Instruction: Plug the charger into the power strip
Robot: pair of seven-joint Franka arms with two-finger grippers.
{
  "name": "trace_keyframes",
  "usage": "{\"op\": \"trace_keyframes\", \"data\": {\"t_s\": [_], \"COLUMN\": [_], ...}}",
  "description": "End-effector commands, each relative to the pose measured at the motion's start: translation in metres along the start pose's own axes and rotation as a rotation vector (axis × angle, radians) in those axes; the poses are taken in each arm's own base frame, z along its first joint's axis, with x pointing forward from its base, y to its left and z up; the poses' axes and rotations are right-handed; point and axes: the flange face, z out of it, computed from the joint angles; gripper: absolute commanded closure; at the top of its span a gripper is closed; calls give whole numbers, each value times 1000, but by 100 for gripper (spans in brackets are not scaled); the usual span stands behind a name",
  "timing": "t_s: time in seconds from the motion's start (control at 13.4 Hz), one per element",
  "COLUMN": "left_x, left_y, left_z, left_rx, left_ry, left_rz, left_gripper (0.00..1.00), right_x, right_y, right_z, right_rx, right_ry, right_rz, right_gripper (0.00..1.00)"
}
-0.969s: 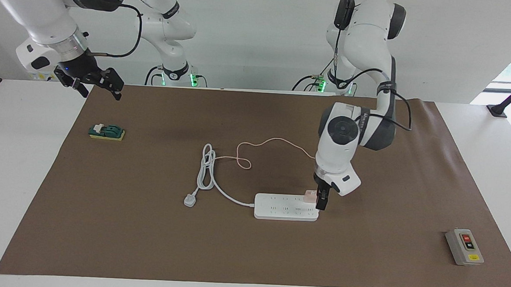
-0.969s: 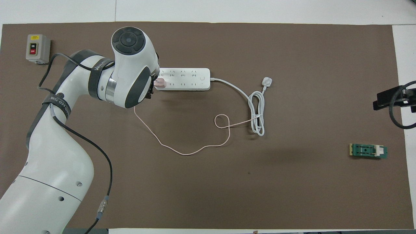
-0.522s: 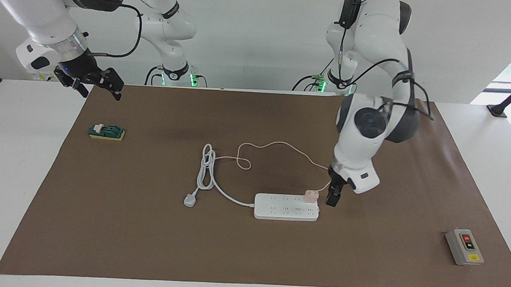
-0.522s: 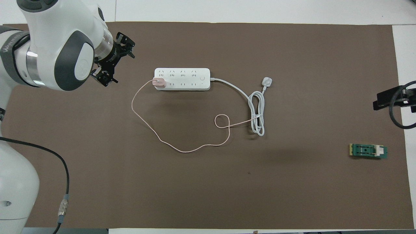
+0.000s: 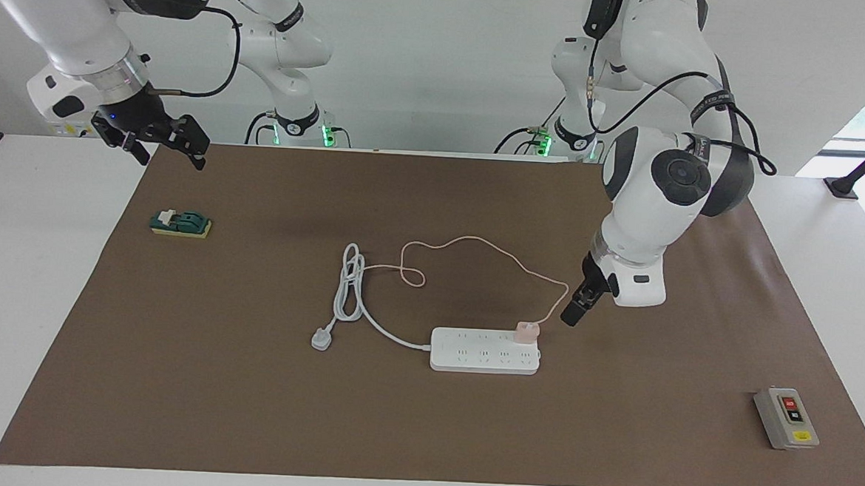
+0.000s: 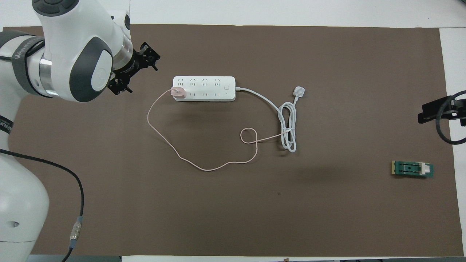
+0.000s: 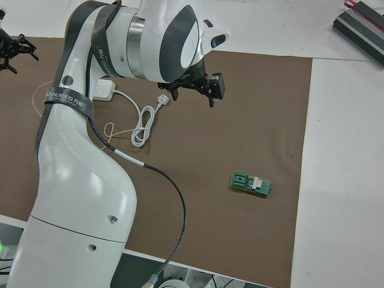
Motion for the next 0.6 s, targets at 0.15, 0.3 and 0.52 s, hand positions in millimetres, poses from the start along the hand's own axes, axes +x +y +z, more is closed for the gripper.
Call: {"op": "trace_keyframes", "data": {"t_s": [0.15,0.3,0.52], "left_x": [40,58,46], "left_y": [-73,-129,-166], "left_z": [-47,-76,-114], "left_rx": [41,62,78], "left_ry": [29,-5,-47], "left_rz": [155,249,277], "left_gripper": [0,0,0], "right_x": [-5,-5,-5], "right_y": [1,0,1], "right_z": [-4,-4,-4], "right_rx": [1,0,1], "right_ry": [-7,-7,-7], "right_rz": [-14,-16,-14], "right_gripper": [0,0,0]}}
